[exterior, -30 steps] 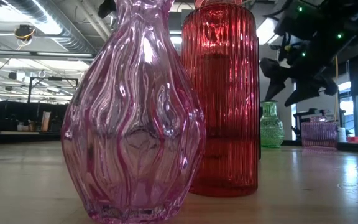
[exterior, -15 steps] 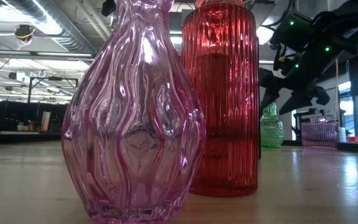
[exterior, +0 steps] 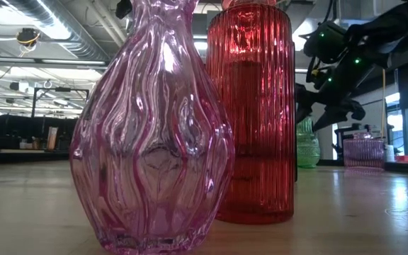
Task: Sort vases onto shelf
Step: Put the top green vase on the shelf
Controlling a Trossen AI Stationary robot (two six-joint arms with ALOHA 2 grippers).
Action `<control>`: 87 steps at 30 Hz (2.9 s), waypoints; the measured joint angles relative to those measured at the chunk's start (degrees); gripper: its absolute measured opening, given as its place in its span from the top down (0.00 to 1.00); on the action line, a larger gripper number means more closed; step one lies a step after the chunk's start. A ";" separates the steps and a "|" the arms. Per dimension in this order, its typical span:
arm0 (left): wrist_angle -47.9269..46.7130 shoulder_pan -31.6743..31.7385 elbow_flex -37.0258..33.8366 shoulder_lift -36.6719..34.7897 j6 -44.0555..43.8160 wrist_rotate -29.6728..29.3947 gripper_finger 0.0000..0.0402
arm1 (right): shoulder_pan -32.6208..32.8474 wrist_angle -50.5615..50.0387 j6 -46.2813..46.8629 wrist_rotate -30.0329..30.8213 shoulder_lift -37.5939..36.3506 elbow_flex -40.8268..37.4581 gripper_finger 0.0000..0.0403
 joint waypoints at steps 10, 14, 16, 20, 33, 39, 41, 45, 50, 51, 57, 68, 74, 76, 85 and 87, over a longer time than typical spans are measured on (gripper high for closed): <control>-0.04 -0.02 0.00 0.00 0.00 0.00 0.69 | -5.68 1.03 -4.48 -3.46 0.78 0.00 0.37; -0.04 -0.02 0.00 0.00 0.00 0.24 0.69 | -7.41 3.08 -5.42 -5.56 3.55 0.00 0.37; -0.04 -0.02 0.00 0.00 -0.03 0.91 0.69 | -7.79 5.87 -6.61 -6.50 5.41 0.00 0.37; -0.07 -0.18 0.00 0.02 -0.25 1.27 0.69 | -7.72 11.15 -7.30 -5.76 8.22 0.04 0.37; 0.29 -2.48 -0.44 0.53 -0.42 0.81 0.69 | -7.63 16.01 -10.39 -0.05 12.29 0.09 0.37; 0.74 -3.29 -2.09 0.52 -0.70 0.79 0.69 | -7.63 17.84 -10.54 0.71 13.61 0.09 0.45; 0.76 -3.63 -2.27 0.50 -0.92 0.79 0.69 | -7.63 17.95 -10.56 0.71 13.68 0.10 0.50; 0.83 -3.78 -2.36 0.50 -1.57 0.81 0.69 | -7.63 18.15 -10.41 0.73 13.66 0.20 0.59; 0.85 -3.78 -2.36 0.48 -1.66 0.77 0.69 | -7.57 17.91 -10.32 1.50 13.61 0.20 0.61; 0.85 -3.78 -2.36 0.48 -1.66 0.79 0.69 | -7.57 17.93 -10.27 1.38 13.60 0.20 0.61; 0.85 -3.76 -2.38 0.48 -1.66 0.79 0.69 | -5.19 17.82 -9.81 1.74 13.66 0.17 0.61; 0.85 -3.76 -2.40 0.48 -1.64 0.79 0.69 | 1.73 17.43 -5.23 4.59 13.70 0.09 0.63; 0.85 -3.76 -2.40 0.48 -1.64 0.77 0.69 | 4.26 15.65 -4.62 5.80 12.43 0.54 0.63; 0.85 -3.75 -2.40 0.48 -1.64 0.79 0.69 | 4.60 14.55 -4.61 5.69 11.87 1.08 0.63; 0.90 -3.76 -2.40 0.48 -1.64 0.79 0.69 | 4.98 4.30 -5.31 6.85 8.64 5.08 0.64; 0.90 -3.76 -2.40 0.48 -1.64 0.79 0.69 | 5.23 3.38 -5.34 7.01 7.82 5.63 0.64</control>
